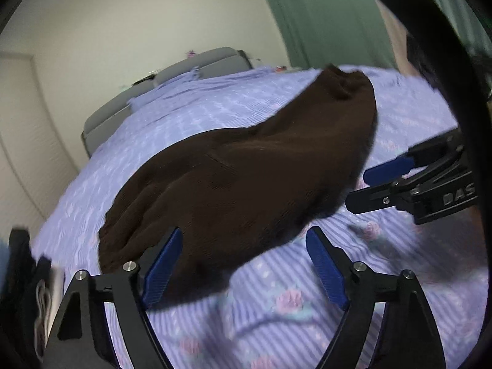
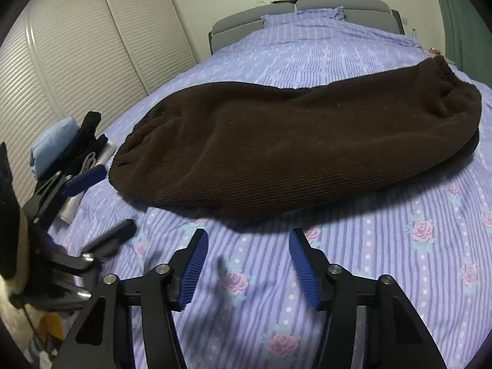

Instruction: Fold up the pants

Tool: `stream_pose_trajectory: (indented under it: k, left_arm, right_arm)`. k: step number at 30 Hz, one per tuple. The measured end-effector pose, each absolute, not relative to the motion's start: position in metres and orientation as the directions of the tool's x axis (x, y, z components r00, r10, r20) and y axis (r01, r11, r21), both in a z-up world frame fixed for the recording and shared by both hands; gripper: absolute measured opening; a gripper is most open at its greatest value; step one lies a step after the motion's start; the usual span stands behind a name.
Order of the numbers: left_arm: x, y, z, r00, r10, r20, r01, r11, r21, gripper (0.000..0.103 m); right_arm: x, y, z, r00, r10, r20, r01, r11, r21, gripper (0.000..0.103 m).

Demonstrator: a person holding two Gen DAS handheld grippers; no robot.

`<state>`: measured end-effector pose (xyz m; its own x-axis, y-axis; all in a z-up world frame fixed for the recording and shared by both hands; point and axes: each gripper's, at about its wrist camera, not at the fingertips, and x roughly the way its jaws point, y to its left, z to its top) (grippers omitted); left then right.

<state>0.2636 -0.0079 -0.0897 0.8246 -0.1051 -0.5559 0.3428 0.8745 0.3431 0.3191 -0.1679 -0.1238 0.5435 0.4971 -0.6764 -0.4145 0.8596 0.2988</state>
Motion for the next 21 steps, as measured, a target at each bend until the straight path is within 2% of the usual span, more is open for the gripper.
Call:
stream_pose_trajectory:
  k: [1, 4, 6, 7, 9, 16, 21]
  left_arm:
    - [0.27, -0.013, -0.092, 0.82, -0.095, -0.565, 0.348, 0.866, 0.359, 0.078]
    - [0.286, -0.02, -0.1, 0.781, -0.104, -0.616, 0.379, 0.863, 0.334, 0.065]
    - [0.295, -0.024, -0.102, 0.769, -0.096, -0.632, 0.388, 0.855, 0.343, 0.048]
    - [0.298, -0.026, -0.102, 0.768, -0.087, -0.635, 0.389, 0.851, 0.353, 0.045]
    - [0.305, -0.026, -0.097, 0.749, -0.113, -0.653, 0.413, 0.85, 0.327, 0.026]
    - [0.343, -0.004, -0.062, 0.705, -0.188, -0.683, 0.375, 0.917, 0.134, 0.025]
    - [0.367, 0.01, -0.047, 0.697, -0.214, -0.685, 0.336, 0.941, 0.048, 0.026]
  right_arm:
    - [0.319, -0.171, -0.122, 0.539, 0.503, -0.675, -0.416, 0.856, 0.306, 0.055]
    - [0.323, -0.168, -0.122, 0.527, 0.503, -0.686, -0.422, 0.855, 0.302, 0.051]
    - [0.327, -0.164, -0.125, 0.51, 0.512, -0.692, -0.433, 0.847, 0.308, 0.047]
    - [0.33, -0.162, -0.125, 0.5, 0.518, -0.694, -0.44, 0.842, 0.312, 0.047]
    - [0.333, -0.157, -0.122, 0.499, 0.525, -0.69, -0.454, 0.836, 0.308, 0.046]
    - [0.342, -0.151, -0.095, 0.535, 0.56, -0.632, -0.512, 0.81, 0.285, 0.046]
    - [0.351, -0.149, -0.091, 0.527, 0.58, -0.621, -0.532, 0.795, 0.29, 0.047]
